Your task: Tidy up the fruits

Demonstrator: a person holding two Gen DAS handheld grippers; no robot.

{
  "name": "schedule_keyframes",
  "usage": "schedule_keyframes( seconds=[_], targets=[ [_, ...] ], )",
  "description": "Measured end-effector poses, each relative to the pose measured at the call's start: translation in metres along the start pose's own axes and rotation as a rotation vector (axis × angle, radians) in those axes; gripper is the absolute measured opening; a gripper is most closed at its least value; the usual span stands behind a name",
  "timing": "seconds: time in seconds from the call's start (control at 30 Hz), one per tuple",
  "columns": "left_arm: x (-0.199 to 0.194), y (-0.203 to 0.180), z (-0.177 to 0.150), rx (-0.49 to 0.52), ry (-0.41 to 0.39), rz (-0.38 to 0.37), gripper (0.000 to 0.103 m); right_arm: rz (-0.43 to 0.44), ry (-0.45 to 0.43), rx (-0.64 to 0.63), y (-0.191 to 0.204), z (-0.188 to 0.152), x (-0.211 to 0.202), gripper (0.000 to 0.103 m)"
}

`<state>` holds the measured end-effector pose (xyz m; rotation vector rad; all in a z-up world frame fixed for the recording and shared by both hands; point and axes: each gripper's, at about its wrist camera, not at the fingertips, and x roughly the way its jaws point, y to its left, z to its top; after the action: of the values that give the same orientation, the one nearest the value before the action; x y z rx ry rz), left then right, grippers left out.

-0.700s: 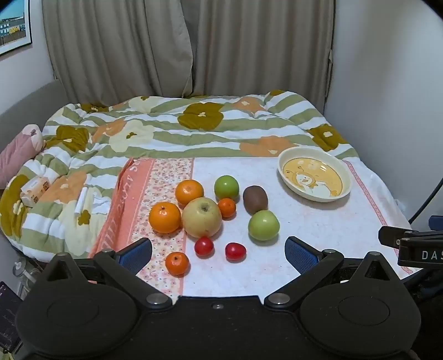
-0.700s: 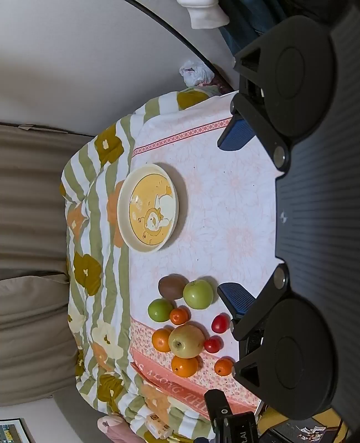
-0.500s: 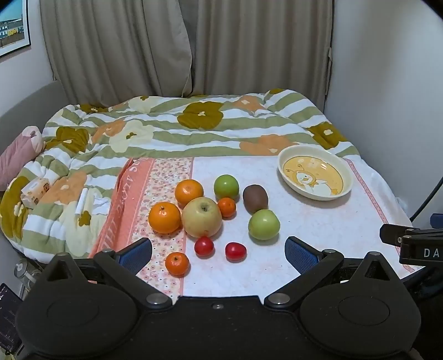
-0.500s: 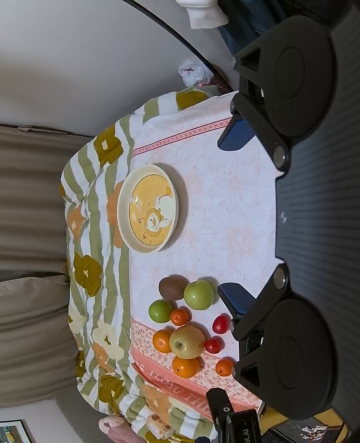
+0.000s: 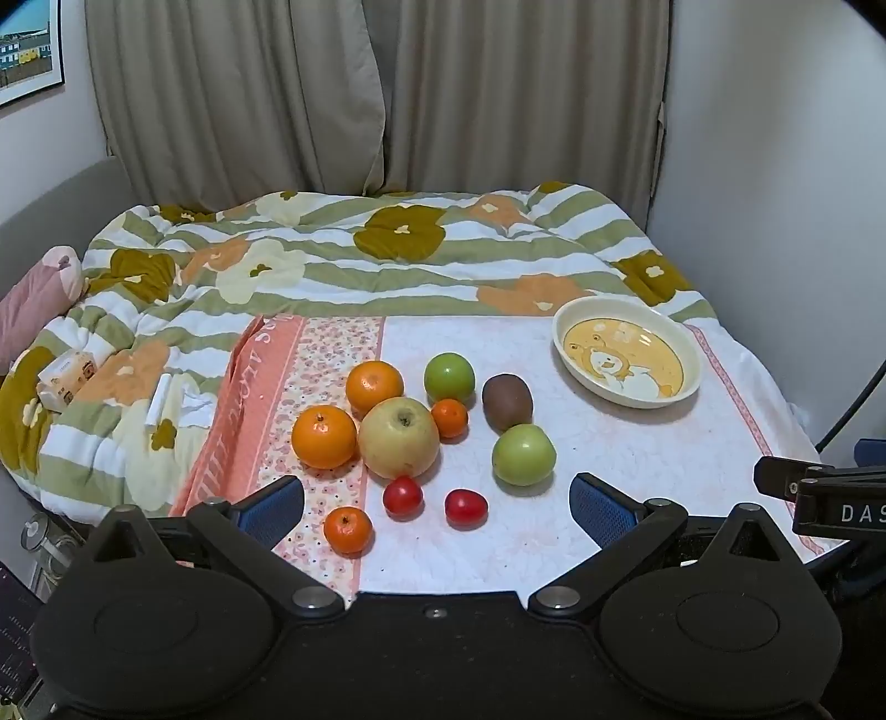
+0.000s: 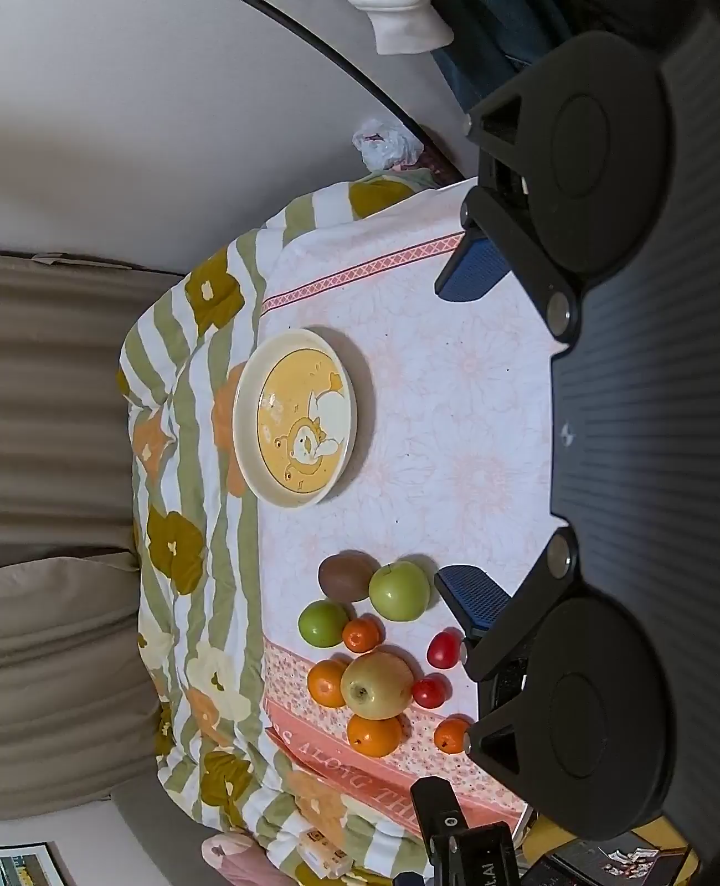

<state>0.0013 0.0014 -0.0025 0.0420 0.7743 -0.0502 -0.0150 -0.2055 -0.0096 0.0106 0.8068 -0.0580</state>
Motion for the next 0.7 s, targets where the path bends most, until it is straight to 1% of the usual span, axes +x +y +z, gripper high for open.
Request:
schedule_keyframes(
  seconds=[0.7],
  targets=[
    [0.0014, 0.002, 0.0023, 0.001, -0.003, -0.001, 0.103, -0.002, -0.001, 0.007, 0.0022, 0.0037, 0.0038, 0.103]
  ],
)
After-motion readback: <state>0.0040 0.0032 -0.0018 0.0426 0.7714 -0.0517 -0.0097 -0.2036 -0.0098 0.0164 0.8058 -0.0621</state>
